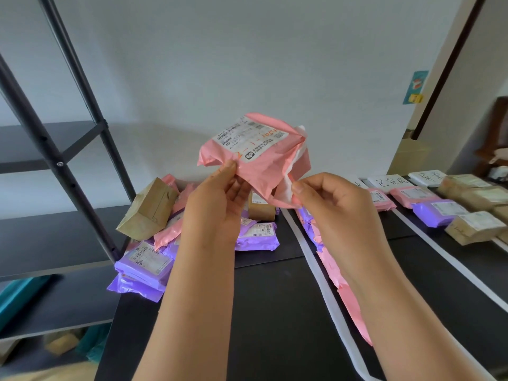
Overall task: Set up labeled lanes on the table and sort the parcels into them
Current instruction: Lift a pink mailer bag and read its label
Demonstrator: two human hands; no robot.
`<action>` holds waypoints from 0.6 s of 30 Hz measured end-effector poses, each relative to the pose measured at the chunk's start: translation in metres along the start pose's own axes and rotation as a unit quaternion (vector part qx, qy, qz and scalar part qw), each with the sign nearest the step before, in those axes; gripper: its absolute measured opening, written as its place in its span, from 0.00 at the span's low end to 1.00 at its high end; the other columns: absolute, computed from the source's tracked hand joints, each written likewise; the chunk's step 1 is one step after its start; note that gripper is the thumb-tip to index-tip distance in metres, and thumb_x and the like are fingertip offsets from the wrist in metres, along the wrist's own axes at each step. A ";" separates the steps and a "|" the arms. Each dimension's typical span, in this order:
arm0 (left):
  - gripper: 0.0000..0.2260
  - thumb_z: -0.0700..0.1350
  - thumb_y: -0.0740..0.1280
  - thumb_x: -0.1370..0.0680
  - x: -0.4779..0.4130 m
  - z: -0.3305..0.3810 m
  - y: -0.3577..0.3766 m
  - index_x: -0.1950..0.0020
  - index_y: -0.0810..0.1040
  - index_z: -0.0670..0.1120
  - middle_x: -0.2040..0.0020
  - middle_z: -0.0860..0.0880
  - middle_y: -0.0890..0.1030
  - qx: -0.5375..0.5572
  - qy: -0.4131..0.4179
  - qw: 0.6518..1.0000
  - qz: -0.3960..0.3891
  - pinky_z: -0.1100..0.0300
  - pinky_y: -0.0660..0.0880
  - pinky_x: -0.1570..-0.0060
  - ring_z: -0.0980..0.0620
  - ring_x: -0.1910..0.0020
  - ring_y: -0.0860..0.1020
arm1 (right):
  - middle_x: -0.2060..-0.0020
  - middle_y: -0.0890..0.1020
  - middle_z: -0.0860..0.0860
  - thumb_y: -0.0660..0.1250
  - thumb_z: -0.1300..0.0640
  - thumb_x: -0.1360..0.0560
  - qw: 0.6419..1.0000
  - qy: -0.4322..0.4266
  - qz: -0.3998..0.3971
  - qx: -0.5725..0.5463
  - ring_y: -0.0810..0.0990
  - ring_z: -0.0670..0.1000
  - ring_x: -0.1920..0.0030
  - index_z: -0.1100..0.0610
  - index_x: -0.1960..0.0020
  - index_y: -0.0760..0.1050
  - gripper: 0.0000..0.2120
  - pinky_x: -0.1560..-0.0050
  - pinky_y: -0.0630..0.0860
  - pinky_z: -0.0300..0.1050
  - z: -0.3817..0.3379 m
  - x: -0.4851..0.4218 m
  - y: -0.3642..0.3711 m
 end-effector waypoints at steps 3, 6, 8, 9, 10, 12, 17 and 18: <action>0.04 0.36 0.67 0.21 -0.003 -0.006 -0.001 0.56 0.78 0.38 0.69 0.47 0.80 0.008 -0.023 1.000 -0.005 0.65 0.78 0.70 0.56 0.73 0.80 | 0.72 0.78 0.37 0.68 0.52 0.22 1.000 -0.007 0.001 0.011 0.75 0.38 0.70 0.50 0.59 0.79 0.07 0.67 0.67 0.28 -0.001 0.001 -0.001; 0.03 0.36 0.67 0.21 -0.006 -0.008 -0.001 0.54 0.78 0.38 0.66 0.47 0.80 0.008 -0.025 1.000 -0.012 0.64 0.79 0.68 0.55 0.71 0.81 | 0.72 0.78 0.37 0.68 0.53 0.22 1.000 -0.009 -0.004 0.015 0.76 0.39 0.69 0.52 0.59 0.80 0.07 0.67 0.68 0.28 -0.001 0.003 -0.003; 0.03 0.36 0.67 0.21 -0.007 -0.008 -0.001 0.54 0.78 0.38 0.66 0.46 0.80 0.012 -0.027 1.000 -0.010 0.64 0.80 0.67 0.54 0.71 0.81 | 0.67 0.81 0.39 0.68 0.52 0.23 0.999 -0.015 -0.006 0.029 0.79 0.39 0.63 0.51 0.58 0.80 0.07 0.64 0.70 0.27 -0.002 0.003 -0.003; 0.03 0.36 0.67 0.21 -0.007 -0.008 -0.001 0.55 0.78 0.38 0.67 0.46 0.81 0.015 -0.030 0.999 -0.009 0.64 0.80 0.67 0.54 0.71 0.81 | 0.65 0.82 0.39 0.68 0.53 0.23 0.999 -0.015 -0.007 0.033 0.79 0.39 0.61 0.51 0.58 0.80 0.06 0.62 0.70 0.26 -0.002 0.003 -0.003; 0.04 0.36 0.67 0.21 -0.006 -0.009 -0.001 0.55 0.78 0.38 0.68 0.47 0.81 0.019 -0.034 0.999 -0.006 0.64 0.80 0.66 0.54 0.71 0.81 | 0.64 0.82 0.39 0.68 0.53 0.23 0.999 -0.014 -0.007 0.034 0.79 0.39 0.60 0.50 0.58 0.80 0.06 0.62 0.70 0.26 -0.002 0.003 -0.002; 0.04 0.35 0.67 0.21 -0.005 -0.011 -0.001 0.56 0.78 0.38 0.67 0.46 0.82 0.033 -0.047 0.998 -0.002 0.63 0.82 0.64 0.53 0.70 0.82 | 0.65 0.82 0.39 0.69 0.53 0.23 0.999 -0.014 -0.009 0.032 0.79 0.39 0.60 0.50 0.58 0.80 0.06 0.61 0.70 0.26 -0.001 0.003 -0.002; 0.04 0.34 0.66 0.22 -0.005 -0.019 -0.001 0.47 0.78 0.37 0.60 0.42 0.84 0.078 -0.094 0.992 -0.012 0.58 0.80 0.53 0.50 0.62 0.83 | 0.71 0.79 0.37 0.69 0.53 0.23 1.000 -0.017 -0.009 0.012 0.76 0.39 0.68 0.50 0.60 0.80 0.07 0.66 0.68 0.28 -0.004 0.004 -0.004; 0.07 0.34 0.66 0.22 -0.005 -0.021 -0.002 0.45 0.77 0.36 0.57 0.41 0.84 0.090 -0.106 0.990 -0.013 0.57 0.80 0.52 0.49 0.60 0.83 | 0.74 0.77 0.37 0.69 0.53 0.22 1.000 -0.019 -0.010 0.008 0.75 0.39 0.70 0.50 0.60 0.80 0.08 0.67 0.67 0.29 -0.005 0.003 -0.004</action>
Point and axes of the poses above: each hand's wrist, its own x-axis away from the middle knuckle, its own y-axis out of the palm, z = x × y, the point moved 6 cm from there along -x, towards the middle knuckle
